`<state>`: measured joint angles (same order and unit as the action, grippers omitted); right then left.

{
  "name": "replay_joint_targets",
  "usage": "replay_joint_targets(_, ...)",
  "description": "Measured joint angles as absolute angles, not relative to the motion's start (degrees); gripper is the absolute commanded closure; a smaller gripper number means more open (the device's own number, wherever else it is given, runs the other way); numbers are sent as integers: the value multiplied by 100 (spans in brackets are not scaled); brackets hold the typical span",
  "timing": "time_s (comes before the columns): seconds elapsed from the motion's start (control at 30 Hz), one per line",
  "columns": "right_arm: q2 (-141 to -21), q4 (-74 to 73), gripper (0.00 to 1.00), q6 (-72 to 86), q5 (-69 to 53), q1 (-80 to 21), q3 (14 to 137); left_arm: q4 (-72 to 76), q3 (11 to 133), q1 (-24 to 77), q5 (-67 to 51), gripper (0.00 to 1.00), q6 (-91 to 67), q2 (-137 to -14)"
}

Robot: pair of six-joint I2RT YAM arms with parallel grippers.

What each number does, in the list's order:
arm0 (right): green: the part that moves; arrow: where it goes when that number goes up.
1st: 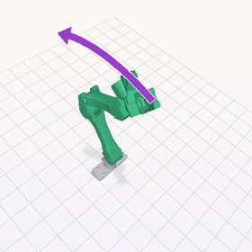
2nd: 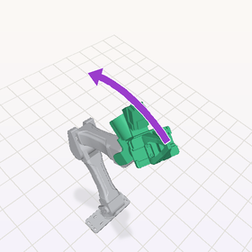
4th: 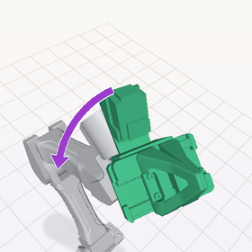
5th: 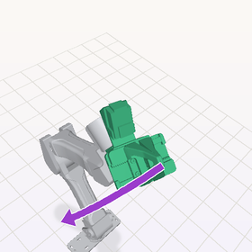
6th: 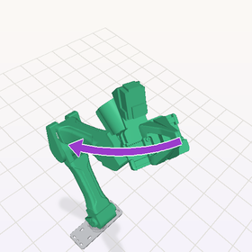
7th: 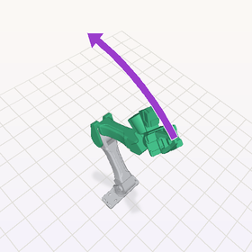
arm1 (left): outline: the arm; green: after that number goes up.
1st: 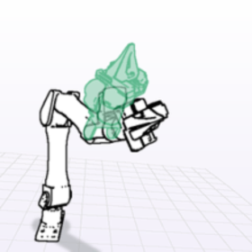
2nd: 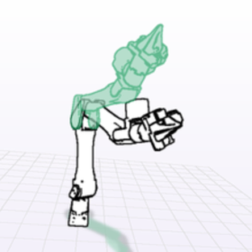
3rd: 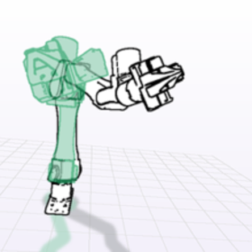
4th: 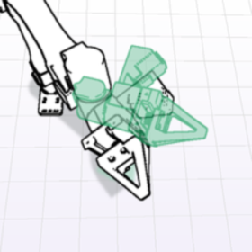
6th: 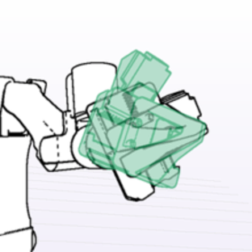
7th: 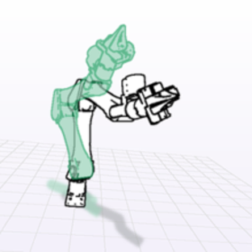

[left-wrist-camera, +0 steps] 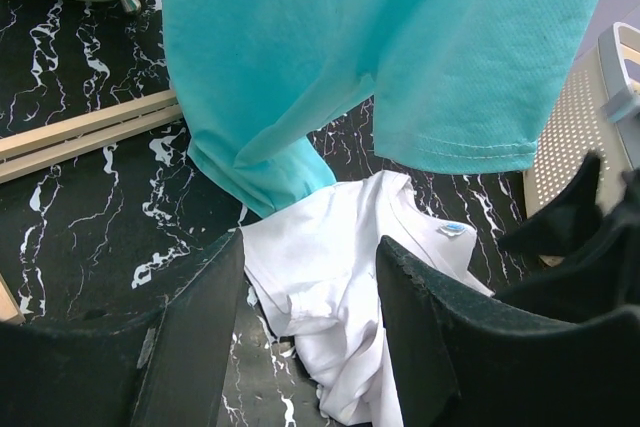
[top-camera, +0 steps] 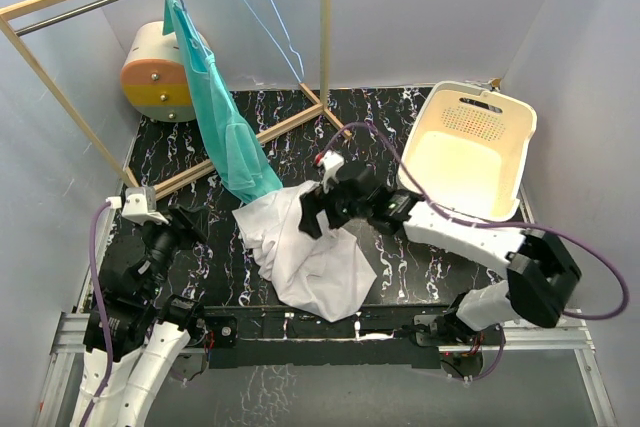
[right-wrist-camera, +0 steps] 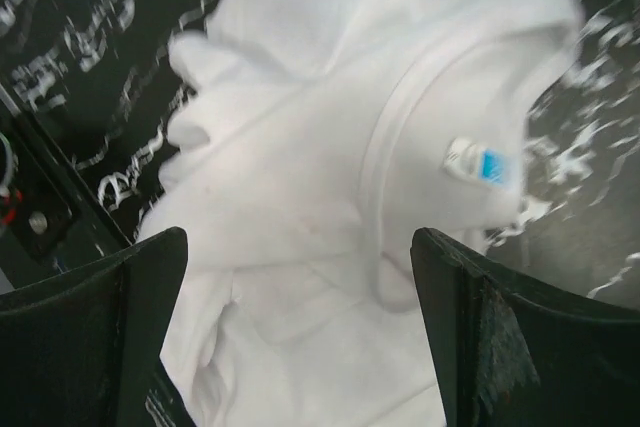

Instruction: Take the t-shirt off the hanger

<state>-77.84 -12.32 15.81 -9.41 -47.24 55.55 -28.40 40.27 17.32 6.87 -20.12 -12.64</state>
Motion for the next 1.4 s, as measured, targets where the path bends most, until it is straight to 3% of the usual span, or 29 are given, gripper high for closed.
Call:
replay_joint_targets(0.23, -8565, -1160, 2, 1984, -532, -5516, 5371, -2842, 4027, 1732, 714, 46, -2014, -1302)
replay_joint_targets(0.63, -9697, -969, 3, 2436, 377, -5977, 5411, -2858, 4027, 1732, 803, 46, -2016, -1299)
replay_joint_targets(0.7, -9758, -969, 22, 2480, 460, -6005, 5496, -2862, 4027, 1732, 812, 46, -2018, -1299)
replay_joint_targets(0.83, -10110, -1057, 91, 2438, 613, -6027, 5830, -2882, 4027, 1732, 816, 46, -2018, -1302)
replay_joint_targets(1.17, -10125, -1472, 92, 2558, 792, -5918, 6071, -2886, 4027, 1732, 821, 46, -2018, -1299)
replay_joint_targets(1.4, -8497, -2110, 92, 2390, 611, -4473, 6208, -2899, 4027, 1732, 819, 46, -2018, -1299)
